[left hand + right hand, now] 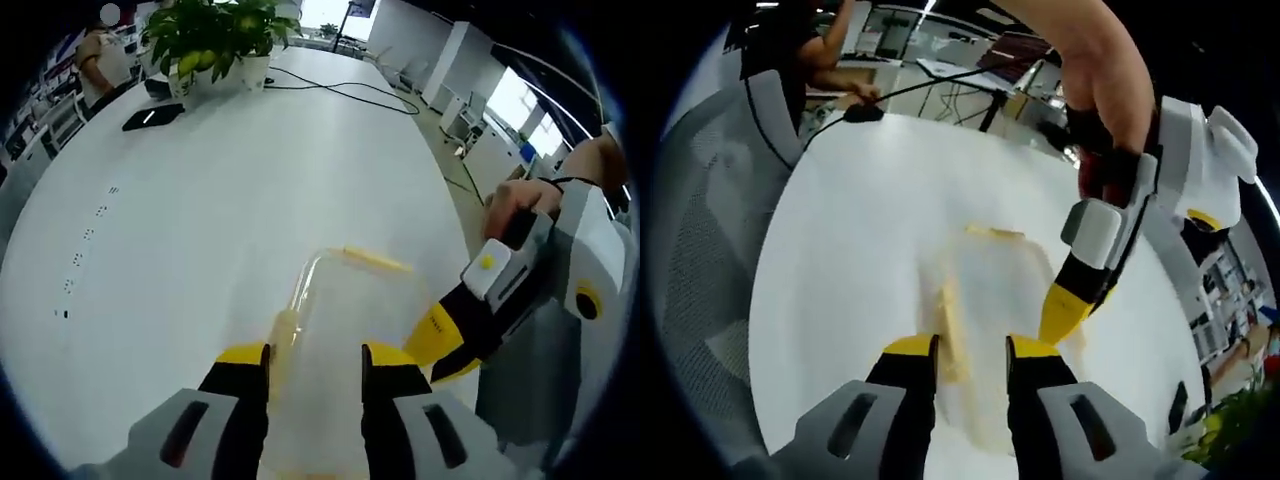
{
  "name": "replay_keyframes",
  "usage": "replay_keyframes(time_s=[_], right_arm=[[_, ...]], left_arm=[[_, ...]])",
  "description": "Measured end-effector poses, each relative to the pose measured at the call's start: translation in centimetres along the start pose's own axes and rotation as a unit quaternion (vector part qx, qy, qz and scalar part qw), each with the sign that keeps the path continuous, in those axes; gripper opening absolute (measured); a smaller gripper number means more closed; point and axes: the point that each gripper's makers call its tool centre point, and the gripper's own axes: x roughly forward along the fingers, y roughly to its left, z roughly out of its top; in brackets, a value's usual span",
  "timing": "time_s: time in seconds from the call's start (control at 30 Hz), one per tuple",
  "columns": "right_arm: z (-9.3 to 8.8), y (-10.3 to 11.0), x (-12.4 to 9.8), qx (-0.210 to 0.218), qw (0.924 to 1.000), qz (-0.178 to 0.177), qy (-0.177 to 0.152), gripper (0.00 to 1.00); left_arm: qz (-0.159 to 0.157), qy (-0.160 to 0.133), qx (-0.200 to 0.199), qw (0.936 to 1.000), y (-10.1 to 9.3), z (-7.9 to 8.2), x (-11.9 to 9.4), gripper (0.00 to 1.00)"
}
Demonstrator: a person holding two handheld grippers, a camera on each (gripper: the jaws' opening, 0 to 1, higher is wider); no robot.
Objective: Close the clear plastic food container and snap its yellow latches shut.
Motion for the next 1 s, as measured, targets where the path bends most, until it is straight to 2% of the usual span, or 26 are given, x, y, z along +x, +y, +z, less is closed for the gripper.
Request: replay_keyframes(time_s=[0.13,0.3,0.6,1.0], right_arm=[[0.0,0.0,0.0,-0.010,1.0000,0.000,0.000,0.24],[0.0,0.0,0.1,-0.018,0.9998,-0.001,0.003,0.25],[-0.1,-0.1,0.2,-0.019,0.9998,0.000,0.005,0.25],[-0.1,-0.1,0.2,-0.014,0.9998,0.009,0.009,0.25]], left_arm=[[0.000,0.003,-0.012,0.9999,0.0,-0.1,0.0,0.31],[-0.015,0.016,-0.001,0.9997,-0.8,-0.5,0.5,0.43],[-0.025,0.018,-0.006,0.9995,-1.2,-0.7,0.4,0.42],[-0.041,0.052,-0.008,0.9977,-1.3,-0.9,0.6,0.42]])
